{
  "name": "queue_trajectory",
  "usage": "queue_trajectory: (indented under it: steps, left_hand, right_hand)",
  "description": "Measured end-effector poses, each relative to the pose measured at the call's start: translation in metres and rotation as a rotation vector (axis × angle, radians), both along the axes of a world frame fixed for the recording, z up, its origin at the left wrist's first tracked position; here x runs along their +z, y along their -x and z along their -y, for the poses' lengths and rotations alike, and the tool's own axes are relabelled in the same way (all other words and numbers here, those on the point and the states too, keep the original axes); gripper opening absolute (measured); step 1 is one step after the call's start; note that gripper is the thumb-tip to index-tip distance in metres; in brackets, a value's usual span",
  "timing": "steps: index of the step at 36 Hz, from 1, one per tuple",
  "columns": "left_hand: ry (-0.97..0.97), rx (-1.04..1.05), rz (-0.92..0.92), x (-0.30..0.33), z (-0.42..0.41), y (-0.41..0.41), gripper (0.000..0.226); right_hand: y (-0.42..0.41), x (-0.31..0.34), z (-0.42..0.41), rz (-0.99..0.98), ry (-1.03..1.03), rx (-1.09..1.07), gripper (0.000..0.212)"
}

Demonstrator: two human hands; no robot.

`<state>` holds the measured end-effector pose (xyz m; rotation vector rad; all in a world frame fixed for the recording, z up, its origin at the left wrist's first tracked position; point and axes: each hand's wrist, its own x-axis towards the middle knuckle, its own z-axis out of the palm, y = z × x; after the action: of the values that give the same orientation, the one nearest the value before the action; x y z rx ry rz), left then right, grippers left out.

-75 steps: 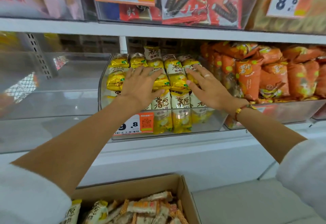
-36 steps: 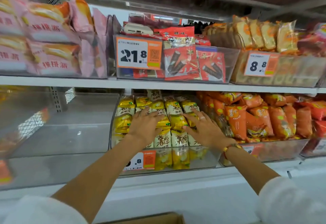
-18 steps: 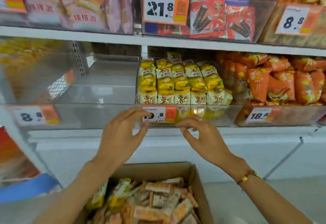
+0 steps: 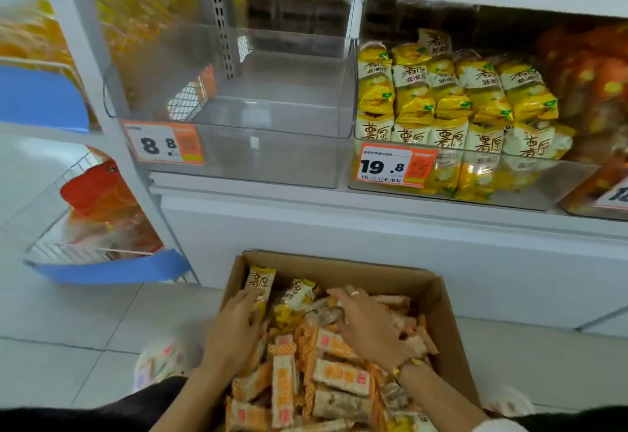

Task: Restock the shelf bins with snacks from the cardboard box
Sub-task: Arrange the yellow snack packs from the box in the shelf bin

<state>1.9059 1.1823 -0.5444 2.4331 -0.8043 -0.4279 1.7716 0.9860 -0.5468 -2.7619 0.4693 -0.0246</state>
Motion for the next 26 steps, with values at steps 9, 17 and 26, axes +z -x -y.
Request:
queue_trajectory:
  steps: [9,17,26]
  left_hand:
    - [-0.134,-0.017,0.013,-0.038,0.045,-0.033,0.059]
    - [-0.152,0.045,0.074,-0.059,0.048,-0.032,0.037]
    - [-0.052,0.087,-0.07,-0.042,0.043,-0.013,0.077]
  right_hand:
    - [-0.062,-0.059,-0.022,0.028,0.177,0.265,0.072]
    - [-0.04,-0.072,-0.005,0.084,0.167,0.035,0.062]
    - [-0.008,-0.026,0.002,-0.006,-0.38,-0.243,0.048]
